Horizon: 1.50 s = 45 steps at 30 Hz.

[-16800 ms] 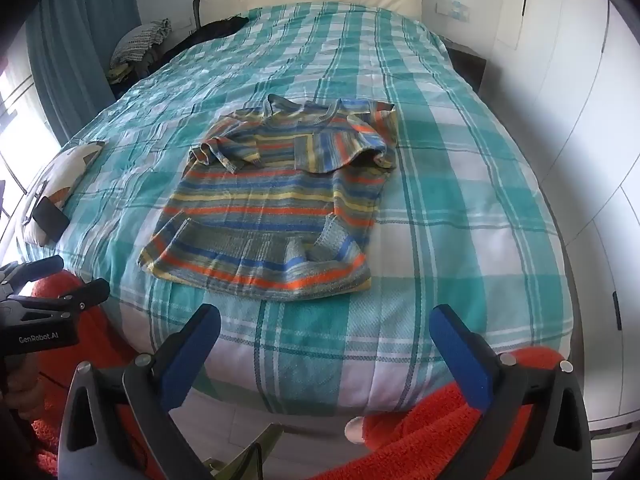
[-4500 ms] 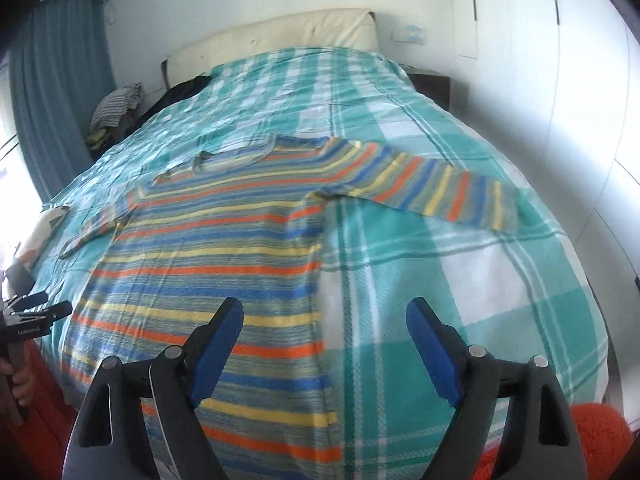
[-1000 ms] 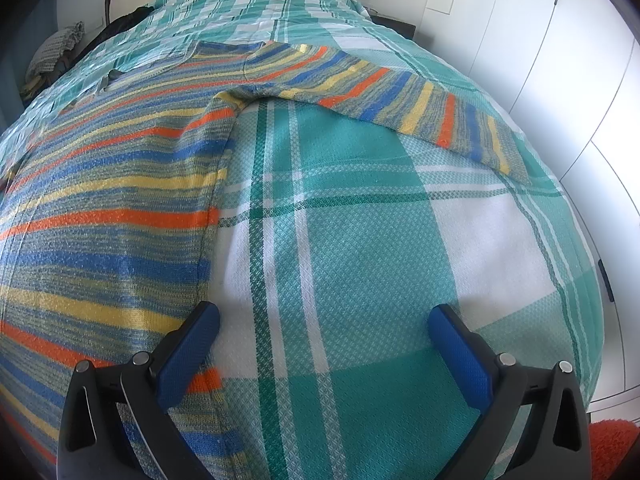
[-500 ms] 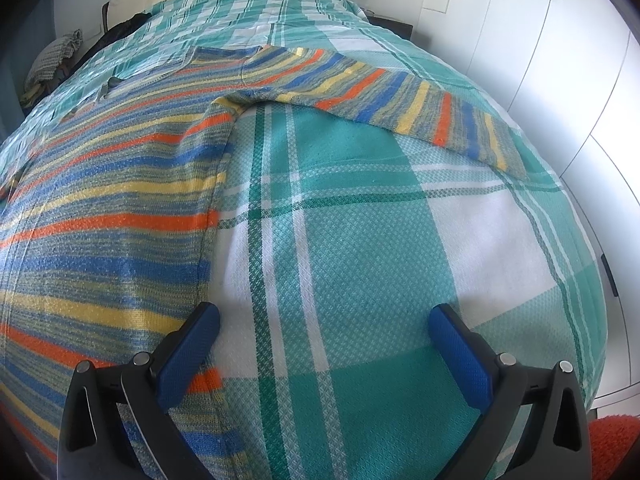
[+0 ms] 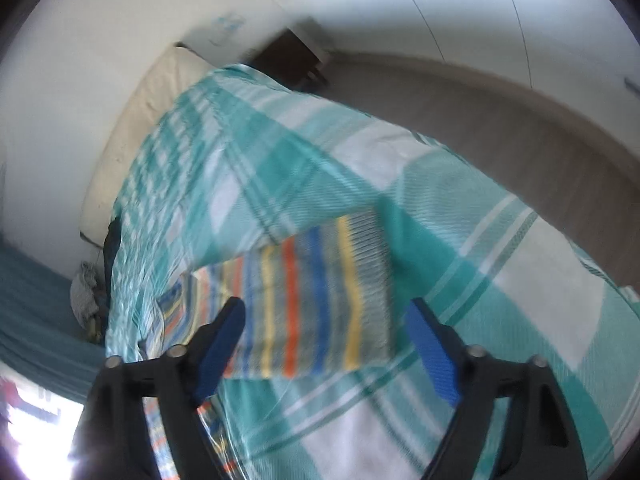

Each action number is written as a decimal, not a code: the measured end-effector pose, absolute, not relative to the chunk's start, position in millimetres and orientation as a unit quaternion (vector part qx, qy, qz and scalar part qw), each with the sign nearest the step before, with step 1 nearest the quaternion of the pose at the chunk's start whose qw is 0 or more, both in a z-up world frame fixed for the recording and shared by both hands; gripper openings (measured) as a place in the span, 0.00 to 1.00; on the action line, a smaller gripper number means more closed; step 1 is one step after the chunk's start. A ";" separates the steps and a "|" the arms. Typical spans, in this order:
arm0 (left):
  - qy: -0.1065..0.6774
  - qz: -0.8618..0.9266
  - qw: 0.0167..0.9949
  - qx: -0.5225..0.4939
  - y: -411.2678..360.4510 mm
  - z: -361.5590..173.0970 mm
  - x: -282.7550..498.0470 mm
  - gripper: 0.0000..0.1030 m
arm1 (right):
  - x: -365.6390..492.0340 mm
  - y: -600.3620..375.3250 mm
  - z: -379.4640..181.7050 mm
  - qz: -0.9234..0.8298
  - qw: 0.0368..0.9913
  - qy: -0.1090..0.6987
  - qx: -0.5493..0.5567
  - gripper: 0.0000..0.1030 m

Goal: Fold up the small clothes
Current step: 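Grasp the sleeve cuff with the right gripper and lift it, then fold the sleeve across the sweater body and open the right gripper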

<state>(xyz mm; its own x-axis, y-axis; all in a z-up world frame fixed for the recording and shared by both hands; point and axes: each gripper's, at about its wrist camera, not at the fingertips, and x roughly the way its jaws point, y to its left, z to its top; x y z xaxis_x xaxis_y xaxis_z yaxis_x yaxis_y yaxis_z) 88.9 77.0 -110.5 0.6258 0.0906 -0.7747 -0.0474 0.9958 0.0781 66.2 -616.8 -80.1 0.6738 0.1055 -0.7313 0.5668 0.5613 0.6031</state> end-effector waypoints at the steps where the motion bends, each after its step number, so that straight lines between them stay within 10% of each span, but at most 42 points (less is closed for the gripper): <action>1: 0.433 0.039 0.900 0.028 76.4 -111.6 88.7 0.99 | 70.4 -624.2 -88.2 -0.139 0.787 0.384 0.463 0.72; 9: 0.455 0.047 0.889 0.029 77.0 -123.5 94.0 0.99 | 108.1 -619.7 -114.9 -0.161 0.776 0.475 0.383 0.42; 13: 0.460 0.048 0.887 0.016 78.1 -124.7 95.6 0.99 | 119.6 -616.5 -114.0 -0.182 0.775 0.508 0.329 0.02; 26: 0.457 0.043 0.888 0.006 79.5 -119.6 98.6 0.99 | 209.2 -405.3 75.8 0.110 0.902 0.359 0.215 0.02; 30: 0.463 0.041 0.885 0.003 82.0 -121.1 96.6 0.99 | 244.9 -326.6 57.2 0.197 0.879 0.378 0.213 0.13; 32: 0.465 0.042 0.884 0.001 84.0 -121.3 96.0 0.99 | 249.5 -306.2 38.6 0.212 0.859 0.402 0.237 0.63; 45: 0.470 0.047 0.881 -0.014 85.8 -125.6 97.9 0.99 | 228.5 -359.1 -60.9 0.157 0.793 0.510 0.292 0.64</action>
